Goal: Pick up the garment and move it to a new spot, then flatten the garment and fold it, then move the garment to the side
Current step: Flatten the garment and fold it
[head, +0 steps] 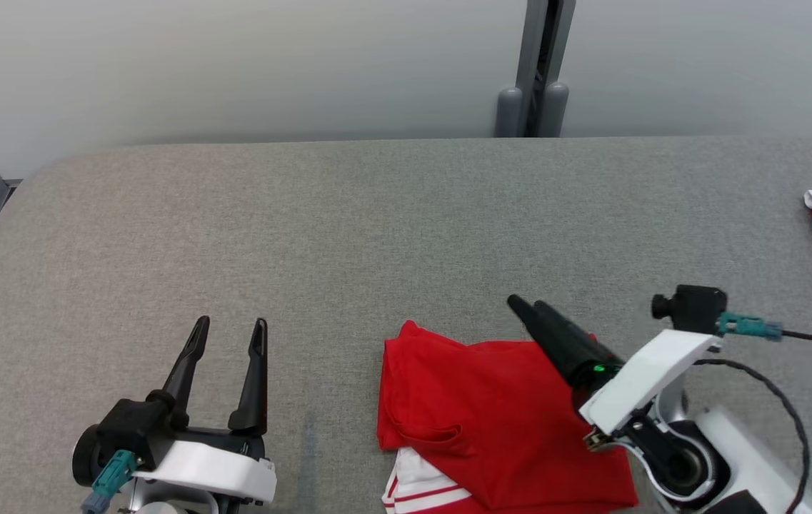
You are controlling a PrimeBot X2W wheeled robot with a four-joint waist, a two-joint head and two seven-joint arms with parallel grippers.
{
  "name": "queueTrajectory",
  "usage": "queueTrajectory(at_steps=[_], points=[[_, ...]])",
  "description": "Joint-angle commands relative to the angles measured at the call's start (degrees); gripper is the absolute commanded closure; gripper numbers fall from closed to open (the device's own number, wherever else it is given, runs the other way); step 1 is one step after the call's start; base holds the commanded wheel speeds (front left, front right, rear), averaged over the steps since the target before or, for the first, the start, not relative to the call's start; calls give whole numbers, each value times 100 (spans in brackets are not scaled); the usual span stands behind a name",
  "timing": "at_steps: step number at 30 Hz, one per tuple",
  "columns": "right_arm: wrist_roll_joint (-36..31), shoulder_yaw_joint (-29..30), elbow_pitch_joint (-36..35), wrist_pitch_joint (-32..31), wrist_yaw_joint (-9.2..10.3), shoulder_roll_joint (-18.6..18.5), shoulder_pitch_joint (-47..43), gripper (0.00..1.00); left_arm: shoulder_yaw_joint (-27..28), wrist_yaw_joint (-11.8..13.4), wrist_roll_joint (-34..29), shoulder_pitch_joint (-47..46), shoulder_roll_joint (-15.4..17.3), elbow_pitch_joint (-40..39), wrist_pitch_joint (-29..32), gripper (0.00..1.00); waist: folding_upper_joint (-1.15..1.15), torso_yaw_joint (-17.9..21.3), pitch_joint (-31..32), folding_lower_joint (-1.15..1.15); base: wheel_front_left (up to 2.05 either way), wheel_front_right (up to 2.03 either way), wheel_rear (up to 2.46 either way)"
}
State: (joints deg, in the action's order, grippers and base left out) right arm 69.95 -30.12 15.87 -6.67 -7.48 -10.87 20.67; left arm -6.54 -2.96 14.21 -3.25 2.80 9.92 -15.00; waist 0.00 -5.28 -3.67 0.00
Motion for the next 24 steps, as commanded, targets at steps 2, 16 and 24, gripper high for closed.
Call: queueTrajectory(at_steps=[2, 16, 24], points=[[-246, 153, -134, 118, -2, -144, 37, 0, 49, 10, -26, 21, 24, -30, -23, 0, 0, 77, 5, 0, 0, 0, 0], [-3123, 1034, -315, 1824, -1, -737, -639, 0, 65, -9, -19, -11, 24, -109, -23, 0, 0, 204, -28, 0, 0, 0, 0], [-4805, 1904, -148, 2186, -1, -333, -1111, 0, 37, 33, -62, 113, 24, -187, -23, 0, 0, 265, 27, 0, 0, 0, 0]])
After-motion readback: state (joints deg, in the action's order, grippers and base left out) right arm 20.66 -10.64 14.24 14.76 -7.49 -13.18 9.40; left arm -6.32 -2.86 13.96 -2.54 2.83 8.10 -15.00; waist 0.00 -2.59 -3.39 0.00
